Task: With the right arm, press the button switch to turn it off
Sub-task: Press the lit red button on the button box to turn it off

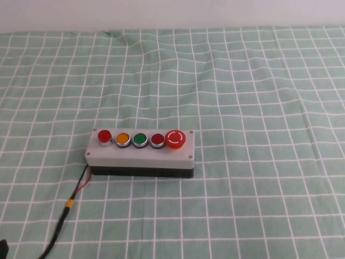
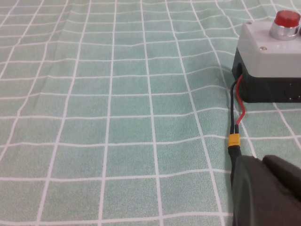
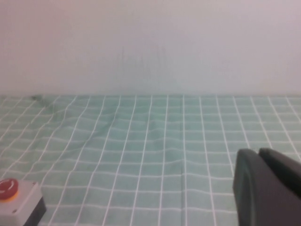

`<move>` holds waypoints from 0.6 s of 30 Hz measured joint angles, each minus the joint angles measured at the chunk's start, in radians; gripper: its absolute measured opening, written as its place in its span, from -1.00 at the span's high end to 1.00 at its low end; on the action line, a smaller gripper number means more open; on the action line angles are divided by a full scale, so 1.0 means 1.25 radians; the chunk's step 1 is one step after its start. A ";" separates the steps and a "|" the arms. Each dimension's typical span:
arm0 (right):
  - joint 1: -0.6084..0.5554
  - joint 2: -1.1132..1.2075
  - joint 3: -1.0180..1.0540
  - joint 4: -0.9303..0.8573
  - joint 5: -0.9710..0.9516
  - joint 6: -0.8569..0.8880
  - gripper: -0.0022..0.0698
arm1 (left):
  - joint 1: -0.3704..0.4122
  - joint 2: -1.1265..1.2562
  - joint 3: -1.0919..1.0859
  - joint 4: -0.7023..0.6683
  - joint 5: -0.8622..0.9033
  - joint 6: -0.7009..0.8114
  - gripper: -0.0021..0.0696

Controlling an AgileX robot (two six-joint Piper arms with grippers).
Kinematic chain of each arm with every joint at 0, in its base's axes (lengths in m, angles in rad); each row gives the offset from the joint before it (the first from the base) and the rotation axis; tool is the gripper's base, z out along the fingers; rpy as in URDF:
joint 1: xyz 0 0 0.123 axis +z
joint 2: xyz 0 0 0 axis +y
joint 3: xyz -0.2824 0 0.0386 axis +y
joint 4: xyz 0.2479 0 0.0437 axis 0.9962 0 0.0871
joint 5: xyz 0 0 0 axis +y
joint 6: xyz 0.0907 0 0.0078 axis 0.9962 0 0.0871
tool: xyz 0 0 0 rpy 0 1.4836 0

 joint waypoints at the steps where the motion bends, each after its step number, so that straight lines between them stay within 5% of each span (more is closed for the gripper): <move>1: -0.011 -0.023 0.036 -0.003 -0.040 0.000 0.98 | 0.000 0.000 0.000 0.000 0.000 0.000 0.95; 12: -0.070 -0.157 0.453 0.047 -0.348 0.001 0.98 | 0.000 0.000 0.000 0.000 0.000 0.000 0.95; 18: -0.070 -0.157 0.537 0.052 -0.344 0.001 0.98 | 0.000 0.000 0.000 0.000 0.000 0.000 0.95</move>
